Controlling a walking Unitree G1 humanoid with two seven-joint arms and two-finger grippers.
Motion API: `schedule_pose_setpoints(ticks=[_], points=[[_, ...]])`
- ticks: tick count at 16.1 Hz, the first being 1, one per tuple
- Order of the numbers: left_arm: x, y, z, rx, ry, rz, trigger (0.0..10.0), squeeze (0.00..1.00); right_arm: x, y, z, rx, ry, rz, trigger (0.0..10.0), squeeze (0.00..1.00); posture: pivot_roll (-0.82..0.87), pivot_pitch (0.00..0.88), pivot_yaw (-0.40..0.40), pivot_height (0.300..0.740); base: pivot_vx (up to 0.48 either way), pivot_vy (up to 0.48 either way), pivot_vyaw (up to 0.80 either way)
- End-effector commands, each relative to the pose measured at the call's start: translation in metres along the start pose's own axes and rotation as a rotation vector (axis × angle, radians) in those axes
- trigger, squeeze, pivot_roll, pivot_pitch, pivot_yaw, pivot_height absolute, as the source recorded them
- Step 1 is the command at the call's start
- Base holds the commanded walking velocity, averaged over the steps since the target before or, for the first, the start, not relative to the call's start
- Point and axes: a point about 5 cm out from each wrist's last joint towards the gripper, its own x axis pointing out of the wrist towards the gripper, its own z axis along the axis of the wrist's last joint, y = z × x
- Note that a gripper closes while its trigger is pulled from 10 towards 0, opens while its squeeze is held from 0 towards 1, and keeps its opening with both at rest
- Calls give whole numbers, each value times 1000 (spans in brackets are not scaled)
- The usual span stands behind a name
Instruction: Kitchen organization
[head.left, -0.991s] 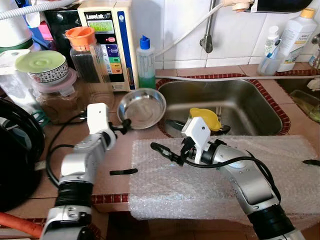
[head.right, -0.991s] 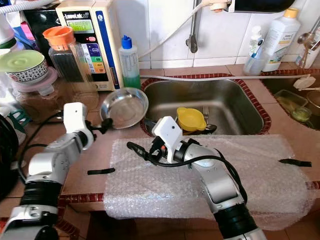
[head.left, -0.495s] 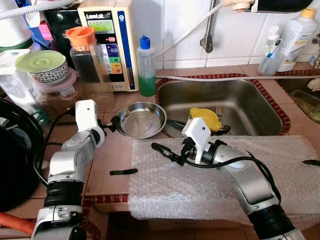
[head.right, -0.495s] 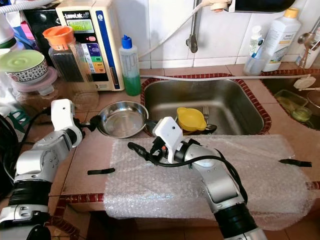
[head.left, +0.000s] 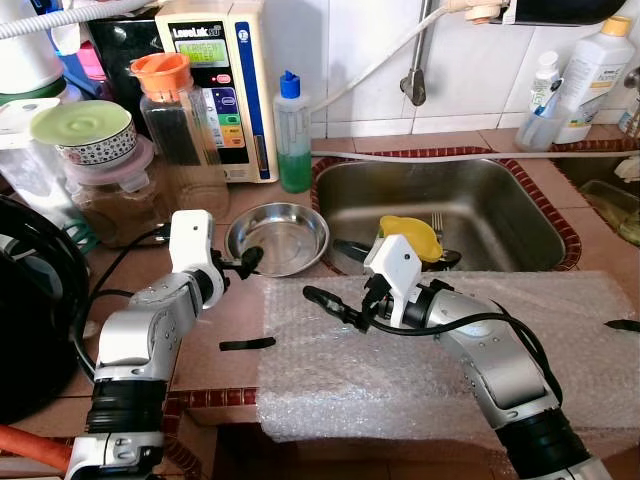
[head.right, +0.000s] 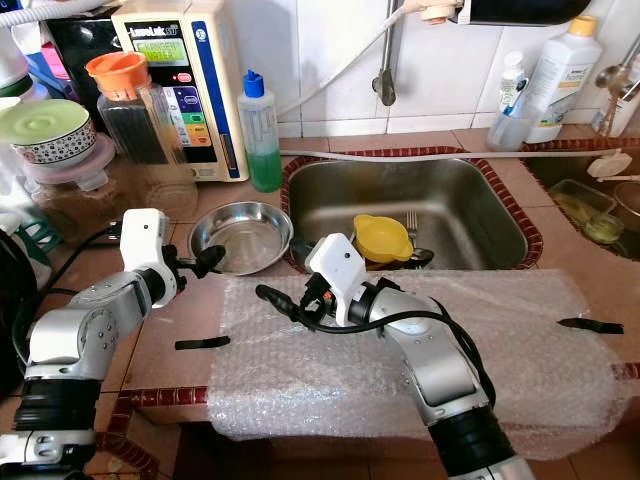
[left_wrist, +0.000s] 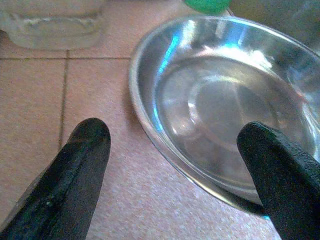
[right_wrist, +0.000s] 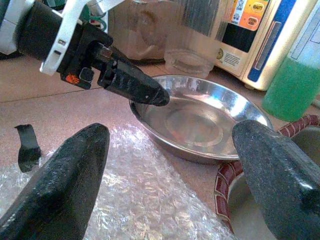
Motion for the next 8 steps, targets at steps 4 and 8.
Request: schedule_pose_setpoints(ticks=[4,8], points=[[-2,-1,-8,2,43,-13,10000,0,-2,1,2,-25,9,13,10000,0,-231,39,76,740,0,0,0],[-1,-8,-15,-41,59,-74,0,0,-3,1,1,-43,20,16,10000,0,-238,34,76,740,0,0,0]])
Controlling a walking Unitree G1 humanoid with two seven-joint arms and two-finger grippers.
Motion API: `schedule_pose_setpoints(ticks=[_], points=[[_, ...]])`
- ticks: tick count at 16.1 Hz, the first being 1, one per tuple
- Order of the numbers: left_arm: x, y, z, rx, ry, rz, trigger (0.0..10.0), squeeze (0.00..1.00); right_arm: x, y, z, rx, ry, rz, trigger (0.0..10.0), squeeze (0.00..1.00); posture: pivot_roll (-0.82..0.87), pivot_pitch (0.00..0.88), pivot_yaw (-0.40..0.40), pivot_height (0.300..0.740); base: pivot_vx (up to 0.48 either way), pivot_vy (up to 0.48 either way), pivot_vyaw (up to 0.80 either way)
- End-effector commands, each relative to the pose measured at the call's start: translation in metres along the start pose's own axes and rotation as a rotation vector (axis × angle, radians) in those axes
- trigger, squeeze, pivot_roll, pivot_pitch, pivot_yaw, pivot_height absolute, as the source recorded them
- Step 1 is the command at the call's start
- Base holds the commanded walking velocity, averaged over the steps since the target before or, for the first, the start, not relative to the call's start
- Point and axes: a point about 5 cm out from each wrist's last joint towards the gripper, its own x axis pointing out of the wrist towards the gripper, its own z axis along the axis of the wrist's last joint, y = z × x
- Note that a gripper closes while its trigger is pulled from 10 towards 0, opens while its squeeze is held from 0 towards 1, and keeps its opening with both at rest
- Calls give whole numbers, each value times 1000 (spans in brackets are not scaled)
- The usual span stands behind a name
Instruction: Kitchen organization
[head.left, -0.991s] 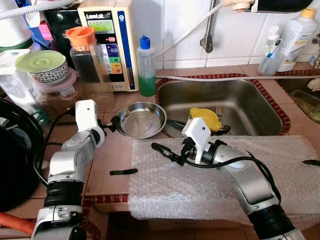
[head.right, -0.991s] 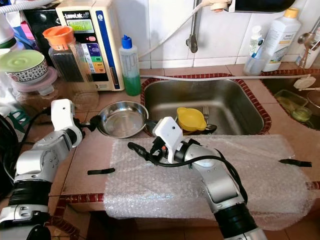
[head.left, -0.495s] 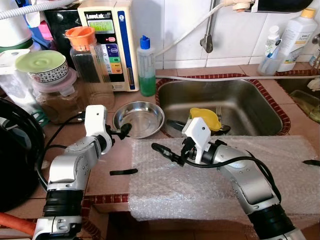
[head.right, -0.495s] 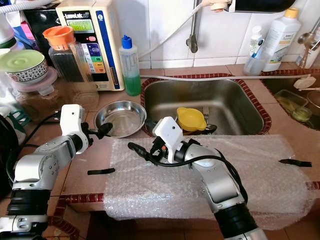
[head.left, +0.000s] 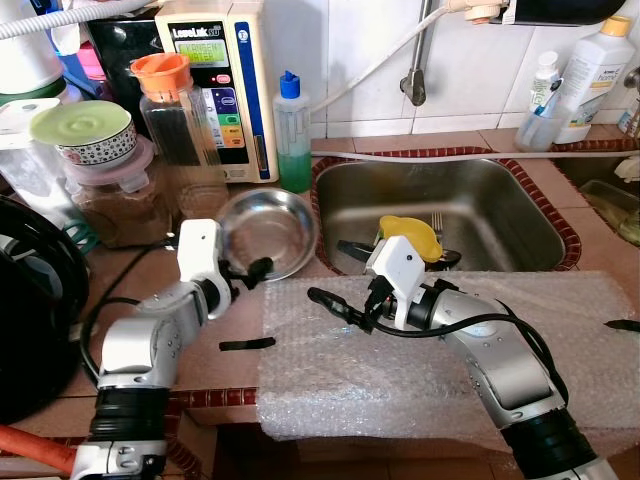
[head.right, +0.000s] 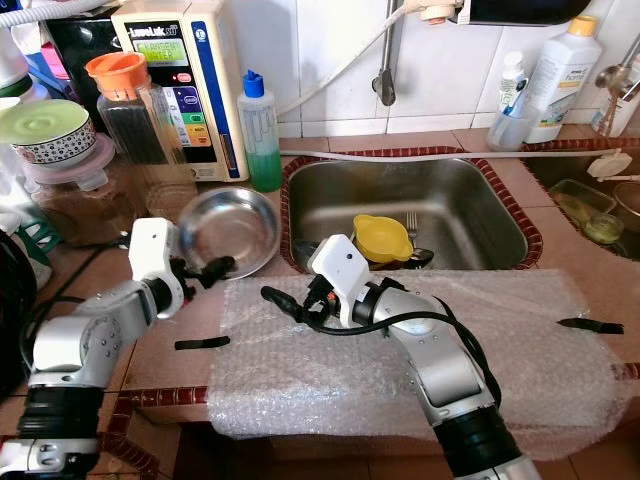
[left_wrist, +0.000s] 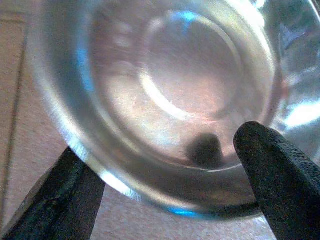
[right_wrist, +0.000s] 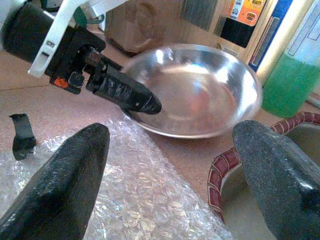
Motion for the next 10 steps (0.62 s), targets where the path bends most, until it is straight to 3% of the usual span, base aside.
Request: schedule_pose_setpoints(ticks=[1,10], points=[[-2,-1,-3,2,13,-11,0,0,1,3,2,-20,-2,19,10000,0,-236,32,73,740,0,0,0],[-2,7,-5,-23,-25,35,0,0,2,3,1,-35,6,24,10000,0,-236,29,71,740,0,0,0]])
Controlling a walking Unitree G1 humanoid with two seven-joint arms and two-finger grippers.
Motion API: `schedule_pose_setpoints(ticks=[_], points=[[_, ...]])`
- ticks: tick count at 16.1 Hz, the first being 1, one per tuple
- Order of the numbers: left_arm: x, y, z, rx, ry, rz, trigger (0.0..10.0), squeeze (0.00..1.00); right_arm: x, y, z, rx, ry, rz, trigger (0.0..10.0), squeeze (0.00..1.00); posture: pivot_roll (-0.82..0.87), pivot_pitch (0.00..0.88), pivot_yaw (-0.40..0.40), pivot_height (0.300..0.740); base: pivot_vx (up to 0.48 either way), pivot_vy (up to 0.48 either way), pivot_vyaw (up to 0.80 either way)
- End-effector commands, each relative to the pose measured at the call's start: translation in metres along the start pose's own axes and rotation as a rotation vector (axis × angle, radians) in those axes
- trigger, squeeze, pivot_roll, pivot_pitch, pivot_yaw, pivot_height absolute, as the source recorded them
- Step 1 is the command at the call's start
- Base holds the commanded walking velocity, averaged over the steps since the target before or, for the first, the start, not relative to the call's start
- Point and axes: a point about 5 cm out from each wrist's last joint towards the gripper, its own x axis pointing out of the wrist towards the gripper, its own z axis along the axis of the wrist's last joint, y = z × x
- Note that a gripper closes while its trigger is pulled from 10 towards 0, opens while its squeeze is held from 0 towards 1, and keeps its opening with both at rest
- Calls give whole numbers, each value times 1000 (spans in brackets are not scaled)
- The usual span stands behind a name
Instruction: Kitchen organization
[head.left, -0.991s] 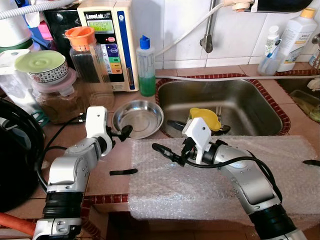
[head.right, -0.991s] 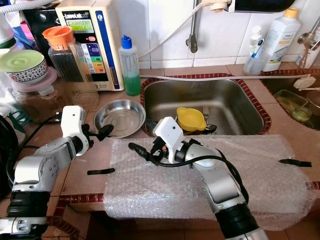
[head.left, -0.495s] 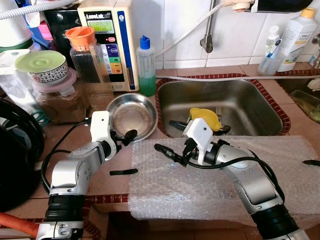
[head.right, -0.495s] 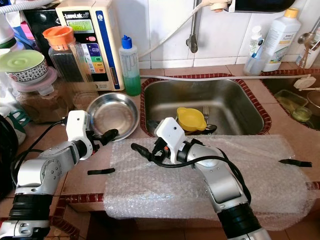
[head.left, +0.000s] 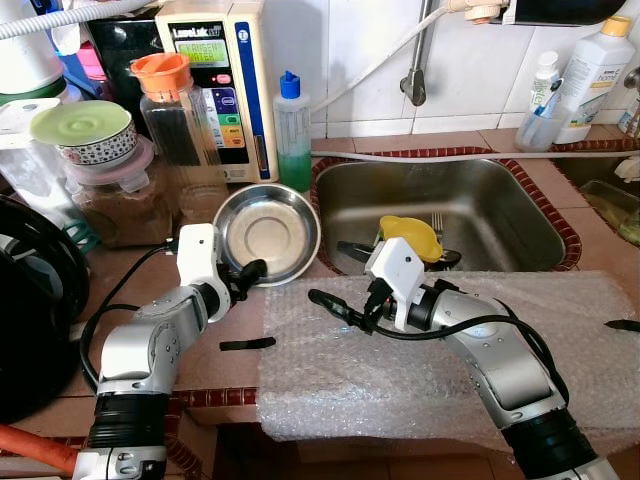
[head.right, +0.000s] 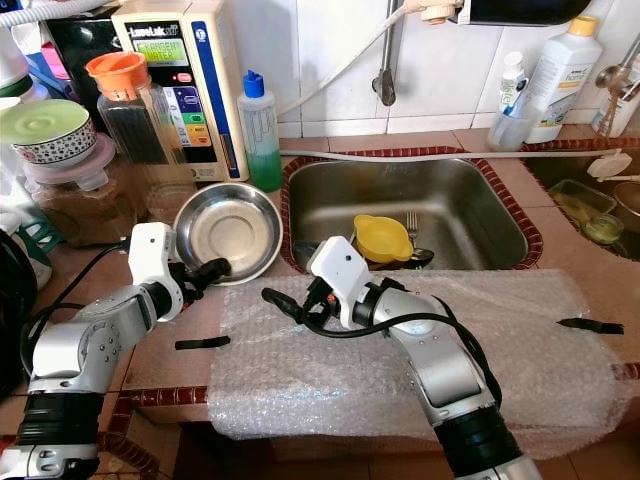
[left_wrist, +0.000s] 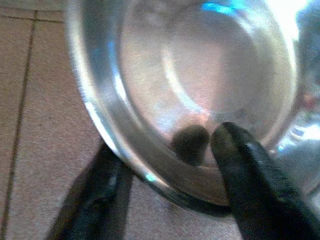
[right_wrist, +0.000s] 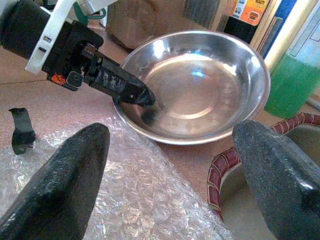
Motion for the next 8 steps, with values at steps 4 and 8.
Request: schedule_pose_setpoints(ticks=[4,8], points=[[0,7,1,11,-37,53,0,0,1,2,1,-17,2,16,10000,0,-237,30,70,740,0,0,0],[0,7,3,13,-74,56,0,0,1,1,0,-20,1,16,10000,0,-238,31,69,740,0,0,0]])
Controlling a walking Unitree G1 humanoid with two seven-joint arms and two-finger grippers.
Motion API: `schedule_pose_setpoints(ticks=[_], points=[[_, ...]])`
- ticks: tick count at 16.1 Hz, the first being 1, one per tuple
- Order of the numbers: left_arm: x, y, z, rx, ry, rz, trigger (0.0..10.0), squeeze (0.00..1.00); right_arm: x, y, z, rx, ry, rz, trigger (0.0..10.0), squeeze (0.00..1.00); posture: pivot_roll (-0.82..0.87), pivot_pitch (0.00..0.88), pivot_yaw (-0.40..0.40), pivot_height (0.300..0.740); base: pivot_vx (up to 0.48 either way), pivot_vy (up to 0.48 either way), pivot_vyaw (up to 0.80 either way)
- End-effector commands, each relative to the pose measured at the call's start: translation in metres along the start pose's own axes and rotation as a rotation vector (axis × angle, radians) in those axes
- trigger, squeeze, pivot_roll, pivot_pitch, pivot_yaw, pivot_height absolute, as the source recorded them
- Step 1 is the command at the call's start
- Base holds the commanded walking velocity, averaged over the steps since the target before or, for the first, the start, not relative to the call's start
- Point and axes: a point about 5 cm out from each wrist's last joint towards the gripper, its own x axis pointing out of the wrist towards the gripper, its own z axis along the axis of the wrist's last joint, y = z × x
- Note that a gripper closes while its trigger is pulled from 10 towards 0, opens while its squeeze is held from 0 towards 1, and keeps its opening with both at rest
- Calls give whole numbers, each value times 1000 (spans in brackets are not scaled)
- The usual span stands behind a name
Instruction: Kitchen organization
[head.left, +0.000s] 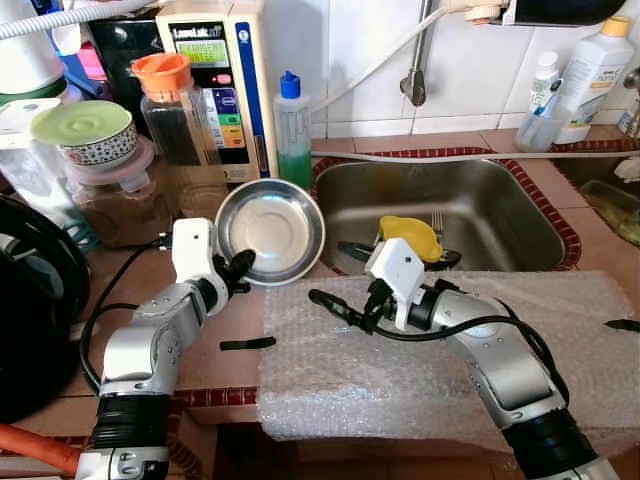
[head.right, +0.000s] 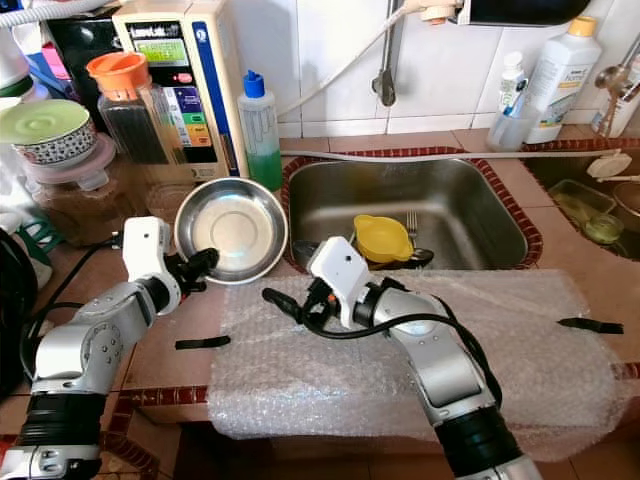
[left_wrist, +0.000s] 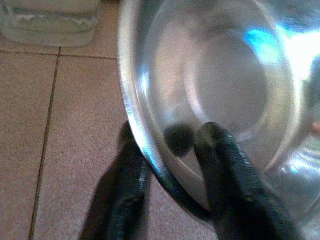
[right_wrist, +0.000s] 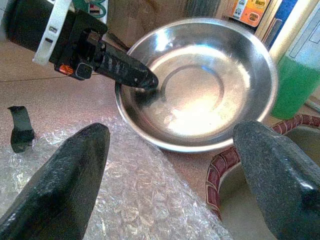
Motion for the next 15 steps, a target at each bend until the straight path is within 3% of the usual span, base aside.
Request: schedule_pose_setpoints(ticks=[1,15], points=[[-1,5,-3,0,10,31,0,0,1,2,1,-10,-2,17,10000,0,-238,31,68,740,0,0,0],[1,14,7,27,-79,130,0,0,2,-2,2,-26,-2,8,10000,0,-245,26,62,740,0,0,0]])
